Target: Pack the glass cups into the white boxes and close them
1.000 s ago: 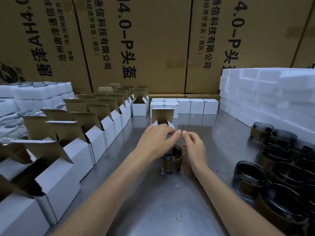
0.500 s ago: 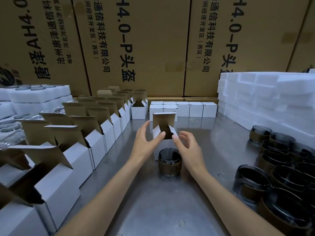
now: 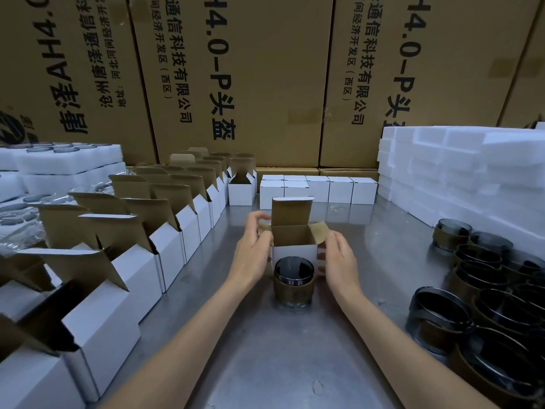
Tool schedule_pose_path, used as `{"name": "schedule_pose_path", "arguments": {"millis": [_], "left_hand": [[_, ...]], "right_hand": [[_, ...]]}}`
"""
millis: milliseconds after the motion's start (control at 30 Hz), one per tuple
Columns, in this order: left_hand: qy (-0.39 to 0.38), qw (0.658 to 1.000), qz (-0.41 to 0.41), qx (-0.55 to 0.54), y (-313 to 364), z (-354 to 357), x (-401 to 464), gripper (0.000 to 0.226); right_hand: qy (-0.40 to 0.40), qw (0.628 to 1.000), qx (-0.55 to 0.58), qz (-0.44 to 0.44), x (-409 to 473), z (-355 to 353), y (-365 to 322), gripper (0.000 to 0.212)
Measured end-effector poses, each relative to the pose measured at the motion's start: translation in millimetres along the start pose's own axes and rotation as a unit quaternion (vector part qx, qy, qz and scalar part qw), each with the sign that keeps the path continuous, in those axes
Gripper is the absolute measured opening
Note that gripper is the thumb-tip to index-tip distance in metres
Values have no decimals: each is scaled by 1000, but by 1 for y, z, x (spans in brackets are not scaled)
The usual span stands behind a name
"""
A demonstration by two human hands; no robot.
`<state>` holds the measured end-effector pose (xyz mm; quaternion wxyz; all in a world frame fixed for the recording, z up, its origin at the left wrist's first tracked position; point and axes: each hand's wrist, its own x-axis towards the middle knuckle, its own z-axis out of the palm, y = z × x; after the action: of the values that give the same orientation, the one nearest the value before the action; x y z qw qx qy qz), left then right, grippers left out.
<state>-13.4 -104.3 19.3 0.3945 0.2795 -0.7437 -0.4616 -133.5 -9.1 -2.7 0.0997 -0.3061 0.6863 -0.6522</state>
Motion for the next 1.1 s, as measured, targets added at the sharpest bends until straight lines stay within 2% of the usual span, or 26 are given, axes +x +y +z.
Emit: {"name": "schedule_pose_path", "arguments": {"millis": [67, 200, 300, 533, 633, 700, 767, 833, 900, 1000, 1033, 1100], "left_hand": [[-18, 1000, -5, -11, 2, -5, 1, 29], [-42, 997, -50, -46, 6, -12, 5, 52], [-46, 994, -73, -74, 6, -13, 8, 52], [-55, 994, -71, -67, 8, -13, 13, 58], [-54, 994, -62, -67, 7, -12, 12, 59], [-53, 995, -55, -64, 6, -11, 13, 63], [-52, 995, -54, -63, 6, -11, 14, 67], [-52, 995, -50, -62, 6, -11, 15, 67], [-51, 996, -45, -61, 5, -10, 16, 68], [-50, 996, -45, -61, 3, -10, 16, 69], [-52, 996, -45, -64, 3, -11, 16, 68], [-55, 995, -44, -69, 5, -11, 15, 65]], "right_hand": [[4, 1000, 3, 5, 0, 0, -1, 24], [-5, 1000, 24, 16, 2, 2, 0, 24], [-12, 999, 40, 20, 2, 2, 0, 28], [-32, 996, 66, 44, 3, 0, -4, 30], [-33, 998, 24, 40, 8, -5, -14, 36], [-28, 998, -47, -8, 10, -11, -28, 37], [-40, 987, -133, -75, 8, -17, -48, 30], [-75, 960, -228, -147, 3, -21, -70, 13], [-169, 917, -306, -194, -3, -25, -91, 11], [-370, 837, -374, -152, -16, -28, -108, 7], [-404, 805, -410, -139, -19, -28, -107, 8], [-413, 761, -481, -138, -21, -26, -101, 15]]}}
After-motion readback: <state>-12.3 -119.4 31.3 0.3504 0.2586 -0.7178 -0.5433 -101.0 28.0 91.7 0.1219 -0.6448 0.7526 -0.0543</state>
